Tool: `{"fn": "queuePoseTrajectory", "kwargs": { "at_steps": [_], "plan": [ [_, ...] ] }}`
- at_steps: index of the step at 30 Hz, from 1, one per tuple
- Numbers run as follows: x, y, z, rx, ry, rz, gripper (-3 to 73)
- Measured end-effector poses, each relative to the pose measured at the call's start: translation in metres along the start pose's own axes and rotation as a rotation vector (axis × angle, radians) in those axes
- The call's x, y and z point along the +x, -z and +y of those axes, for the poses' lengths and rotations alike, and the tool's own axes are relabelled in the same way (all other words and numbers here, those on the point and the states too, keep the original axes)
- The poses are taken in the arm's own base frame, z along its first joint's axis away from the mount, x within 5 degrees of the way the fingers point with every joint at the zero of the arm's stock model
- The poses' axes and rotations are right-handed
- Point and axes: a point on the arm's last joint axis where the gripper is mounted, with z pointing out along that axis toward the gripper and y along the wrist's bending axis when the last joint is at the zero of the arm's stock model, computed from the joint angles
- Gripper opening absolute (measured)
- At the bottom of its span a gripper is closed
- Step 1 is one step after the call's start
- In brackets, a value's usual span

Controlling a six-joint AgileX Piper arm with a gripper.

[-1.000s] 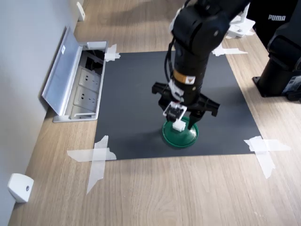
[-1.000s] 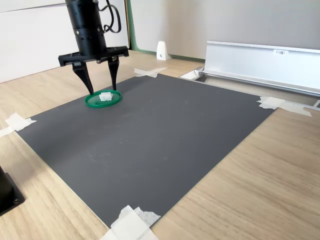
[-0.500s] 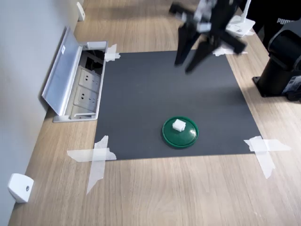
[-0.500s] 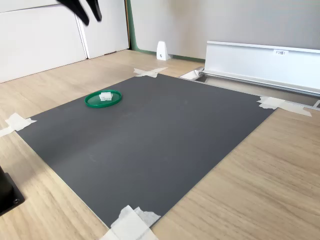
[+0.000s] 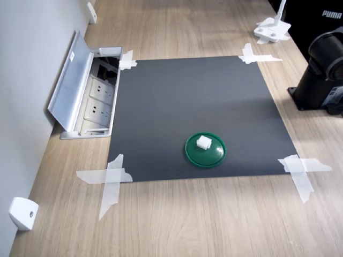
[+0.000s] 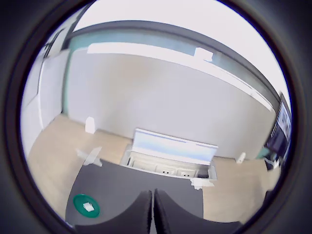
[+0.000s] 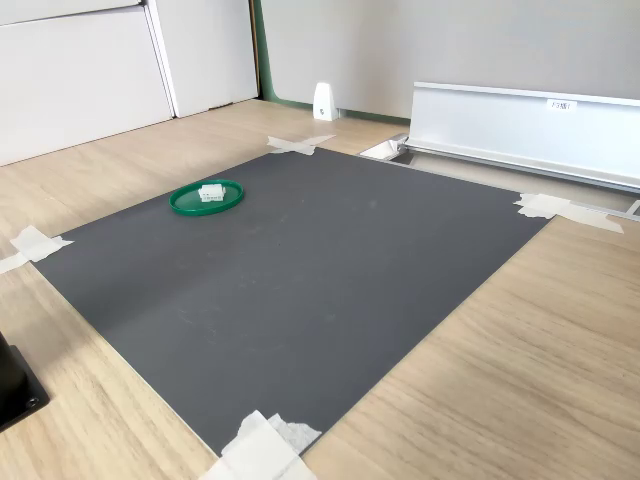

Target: Grasp a white terminal and put it on the green lid.

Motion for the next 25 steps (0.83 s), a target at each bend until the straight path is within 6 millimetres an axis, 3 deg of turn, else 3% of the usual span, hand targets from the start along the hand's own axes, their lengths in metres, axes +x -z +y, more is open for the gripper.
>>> {"fn": "queuePoseTrajectory", "kwargs": {
  "at_steps": [7,11,16,25],
  "plan": [
    [0.066,0.032,0.007,0.071,-0.070,-0.071,-0.5],
    [0.093,0.042,0.012,0.088,-0.095,-0.125,-0.6],
    [0.114,0.046,0.017,0.094,-0.098,-0.170,-0.6],
    [0.137,0.034,0.021,0.081,-0.103,-0.090,-0.7]
  ]
}}
